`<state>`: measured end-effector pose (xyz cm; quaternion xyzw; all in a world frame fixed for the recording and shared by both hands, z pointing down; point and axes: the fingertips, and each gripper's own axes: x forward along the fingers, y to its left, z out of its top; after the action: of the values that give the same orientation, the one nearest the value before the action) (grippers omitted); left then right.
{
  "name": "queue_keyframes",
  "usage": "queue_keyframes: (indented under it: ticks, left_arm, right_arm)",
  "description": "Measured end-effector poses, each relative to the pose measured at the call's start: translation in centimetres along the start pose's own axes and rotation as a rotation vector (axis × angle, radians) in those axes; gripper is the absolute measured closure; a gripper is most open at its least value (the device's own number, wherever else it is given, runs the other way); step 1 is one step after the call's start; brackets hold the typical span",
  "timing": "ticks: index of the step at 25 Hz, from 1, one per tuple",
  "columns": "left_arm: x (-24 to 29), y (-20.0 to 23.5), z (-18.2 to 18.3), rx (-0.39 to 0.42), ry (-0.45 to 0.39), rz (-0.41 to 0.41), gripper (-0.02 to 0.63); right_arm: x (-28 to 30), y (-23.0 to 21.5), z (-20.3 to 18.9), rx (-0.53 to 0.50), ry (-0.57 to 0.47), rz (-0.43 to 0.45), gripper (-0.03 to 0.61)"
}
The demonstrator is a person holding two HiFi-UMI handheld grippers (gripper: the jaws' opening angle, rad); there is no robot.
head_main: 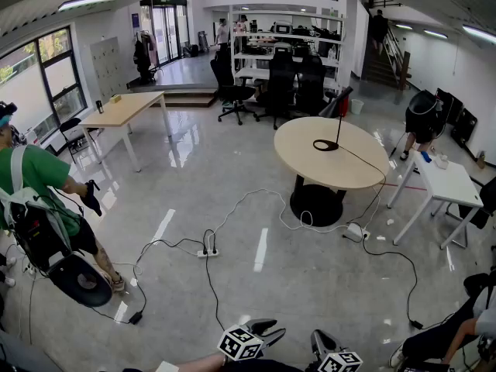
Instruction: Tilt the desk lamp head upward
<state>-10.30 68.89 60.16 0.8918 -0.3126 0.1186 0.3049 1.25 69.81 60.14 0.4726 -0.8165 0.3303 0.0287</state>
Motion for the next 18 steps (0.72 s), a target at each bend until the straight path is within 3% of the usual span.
queue_keyframes:
  ticks: [18]
  left_arm:
    - [-0.74,-0.37,-0.84,-0.009,-0.009,0.01,0.434]
  right_arm:
    - [-0.72,0.43,-0.27,0.013,-0.003,-0.004,0.574]
